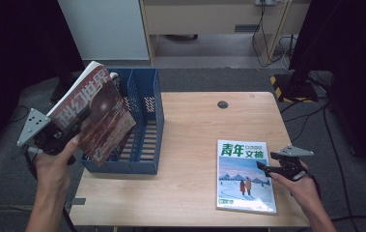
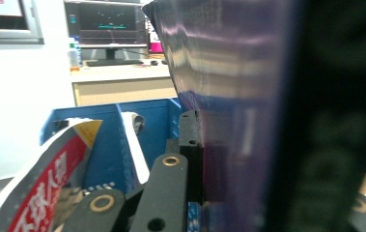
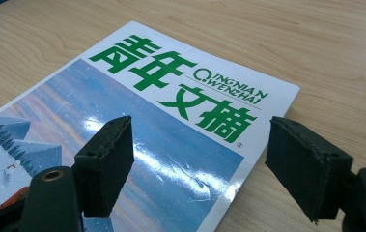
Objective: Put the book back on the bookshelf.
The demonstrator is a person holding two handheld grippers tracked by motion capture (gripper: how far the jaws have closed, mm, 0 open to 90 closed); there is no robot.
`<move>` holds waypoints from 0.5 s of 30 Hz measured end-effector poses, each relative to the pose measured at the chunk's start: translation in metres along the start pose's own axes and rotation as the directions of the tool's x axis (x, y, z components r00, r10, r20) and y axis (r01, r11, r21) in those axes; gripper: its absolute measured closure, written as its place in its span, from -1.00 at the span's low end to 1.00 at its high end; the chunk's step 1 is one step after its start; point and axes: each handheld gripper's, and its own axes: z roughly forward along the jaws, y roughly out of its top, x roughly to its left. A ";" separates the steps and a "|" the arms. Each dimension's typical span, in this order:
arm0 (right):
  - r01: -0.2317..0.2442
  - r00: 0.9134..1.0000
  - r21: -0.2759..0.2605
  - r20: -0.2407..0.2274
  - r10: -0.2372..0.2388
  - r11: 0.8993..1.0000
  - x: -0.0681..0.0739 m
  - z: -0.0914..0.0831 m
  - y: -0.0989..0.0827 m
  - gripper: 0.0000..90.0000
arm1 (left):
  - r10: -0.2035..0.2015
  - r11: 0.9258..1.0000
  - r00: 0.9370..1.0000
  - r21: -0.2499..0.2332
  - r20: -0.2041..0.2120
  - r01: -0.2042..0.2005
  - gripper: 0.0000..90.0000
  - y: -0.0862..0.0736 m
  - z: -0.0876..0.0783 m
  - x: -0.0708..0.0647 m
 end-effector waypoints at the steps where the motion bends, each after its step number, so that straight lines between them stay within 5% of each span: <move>1: -0.002 1.000 0.002 0.000 0.002 1.000 0.000 0.000 0.000 -0.44 | -0.001 1.000 1.000 0.000 -0.009 0.001 0.87 0.000 0.000 0.000; 8: -0.002 1.000 0.004 -0.001 0.002 1.000 0.000 0.000 0.000 -0.44 | 0.019 1.000 0.998 0.014 -0.054 -0.018 0.87 -0.001 0.000 0.001; 15: 0.003 1.000 0.005 0.003 -0.003 1.000 0.000 0.001 -0.001 -0.44 | -0.023 1.000 0.998 0.004 -0.054 0.023 0.87 -0.004 0.001 0.004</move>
